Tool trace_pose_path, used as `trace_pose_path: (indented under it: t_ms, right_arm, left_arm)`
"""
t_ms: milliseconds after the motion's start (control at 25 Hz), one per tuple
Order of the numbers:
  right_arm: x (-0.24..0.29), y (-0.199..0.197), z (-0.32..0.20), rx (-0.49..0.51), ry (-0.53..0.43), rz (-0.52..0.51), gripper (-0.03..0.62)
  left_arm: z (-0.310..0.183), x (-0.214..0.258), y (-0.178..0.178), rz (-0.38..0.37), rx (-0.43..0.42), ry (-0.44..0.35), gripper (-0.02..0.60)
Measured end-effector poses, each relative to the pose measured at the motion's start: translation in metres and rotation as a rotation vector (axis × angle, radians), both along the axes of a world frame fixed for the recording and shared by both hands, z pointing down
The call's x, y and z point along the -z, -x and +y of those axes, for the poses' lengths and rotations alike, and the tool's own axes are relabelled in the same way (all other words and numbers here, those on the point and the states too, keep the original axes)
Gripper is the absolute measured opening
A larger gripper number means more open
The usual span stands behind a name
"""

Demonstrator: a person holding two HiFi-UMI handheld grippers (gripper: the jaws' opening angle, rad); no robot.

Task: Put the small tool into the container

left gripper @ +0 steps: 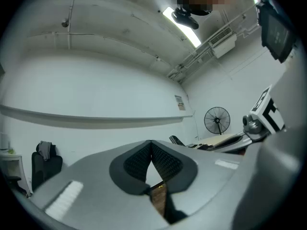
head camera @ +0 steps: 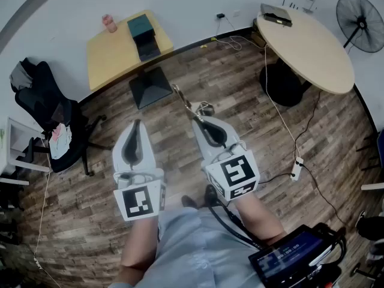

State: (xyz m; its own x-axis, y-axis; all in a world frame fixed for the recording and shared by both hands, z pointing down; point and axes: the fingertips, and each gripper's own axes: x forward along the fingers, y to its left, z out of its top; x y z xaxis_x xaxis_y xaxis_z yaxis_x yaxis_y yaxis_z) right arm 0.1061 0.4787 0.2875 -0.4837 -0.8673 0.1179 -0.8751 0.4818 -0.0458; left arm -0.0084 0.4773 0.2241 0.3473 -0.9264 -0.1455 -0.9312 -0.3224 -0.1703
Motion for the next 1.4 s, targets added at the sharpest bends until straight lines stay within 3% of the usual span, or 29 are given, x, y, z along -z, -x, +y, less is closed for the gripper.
trace_pose_path:
  t_ms: [320,560,760,1400]
  right_arm:
    - [-0.009,-0.020,0.004,0.015,-0.009,-0.022,0.005]
    - [-0.015,-0.021,0.004,0.041,0.007,-0.056,0.005]
    - [-0.025,-0.031,-0.040,0.071,0.043,-0.049,0.005]
    - [-0.035,0.032,-0.186,0.087,0.076,-0.018,0.005]
  left_arm:
    - [0.007,-0.010,-0.019,-0.012,0.004,0.000,0.009]
    - [0.013,-0.020,-0.014,-0.007,0.042,0.012,0.009]
    - [-0.028,-0.028,-0.020,0.014,0.087,0.056,0.009]
    - [-0.173,-0.035,0.044,0.064,0.110,0.077,0.009]
